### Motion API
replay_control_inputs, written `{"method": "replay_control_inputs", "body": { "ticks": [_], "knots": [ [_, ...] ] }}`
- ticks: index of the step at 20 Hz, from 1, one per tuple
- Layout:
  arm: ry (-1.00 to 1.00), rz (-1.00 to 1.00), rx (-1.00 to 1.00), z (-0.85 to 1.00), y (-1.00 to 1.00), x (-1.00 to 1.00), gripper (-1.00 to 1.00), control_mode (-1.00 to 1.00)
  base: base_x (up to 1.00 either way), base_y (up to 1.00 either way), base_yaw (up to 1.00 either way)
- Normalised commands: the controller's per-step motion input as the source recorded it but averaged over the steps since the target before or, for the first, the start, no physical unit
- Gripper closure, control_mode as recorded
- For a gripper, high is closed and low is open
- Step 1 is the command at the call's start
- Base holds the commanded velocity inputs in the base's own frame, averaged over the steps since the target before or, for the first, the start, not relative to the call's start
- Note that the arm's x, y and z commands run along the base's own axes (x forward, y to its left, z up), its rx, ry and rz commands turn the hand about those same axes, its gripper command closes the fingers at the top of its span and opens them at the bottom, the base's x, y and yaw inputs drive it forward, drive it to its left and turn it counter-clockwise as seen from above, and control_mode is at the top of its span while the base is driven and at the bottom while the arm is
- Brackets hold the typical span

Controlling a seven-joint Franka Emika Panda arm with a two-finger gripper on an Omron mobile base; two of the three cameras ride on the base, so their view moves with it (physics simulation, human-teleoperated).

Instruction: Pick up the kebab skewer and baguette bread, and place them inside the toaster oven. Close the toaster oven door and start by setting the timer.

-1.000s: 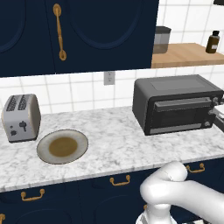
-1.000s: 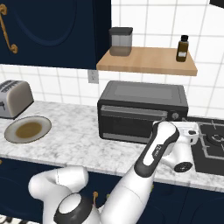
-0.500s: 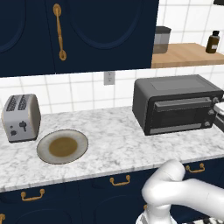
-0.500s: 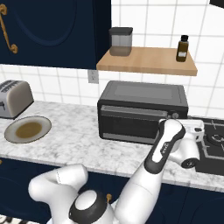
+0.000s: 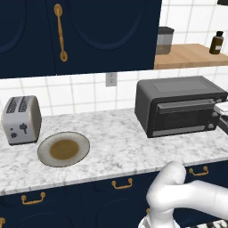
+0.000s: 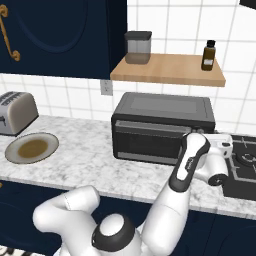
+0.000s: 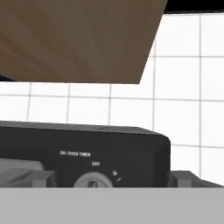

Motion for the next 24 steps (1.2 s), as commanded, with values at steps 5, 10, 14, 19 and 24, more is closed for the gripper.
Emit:
{"method": "replay_control_inputs", "body": {
  "ticks": [5,10,14,19,24],
  "knots": [
    [0.00,0.00,0.00,-0.06,-0.13,0.10,-1.00,-1.00,0.00,0.00,0.00],
    [0.00,0.00,0.00,-0.07,-0.19,0.00,-1.00,-1.00,0.00,0.00,0.00],
    [0.00,0.00,0.00,-0.10,-0.11,0.04,-1.00,-1.00,0.00,0.00,0.00],
    [0.00,0.00,0.00,-0.14,-0.17,0.00,-1.00,-1.00,0.00,0.00,0.00],
    [0.00,0.00,0.00,-0.22,-0.22,0.01,-1.00,-1.00,0.00,0.00,0.00]
  ]
}}
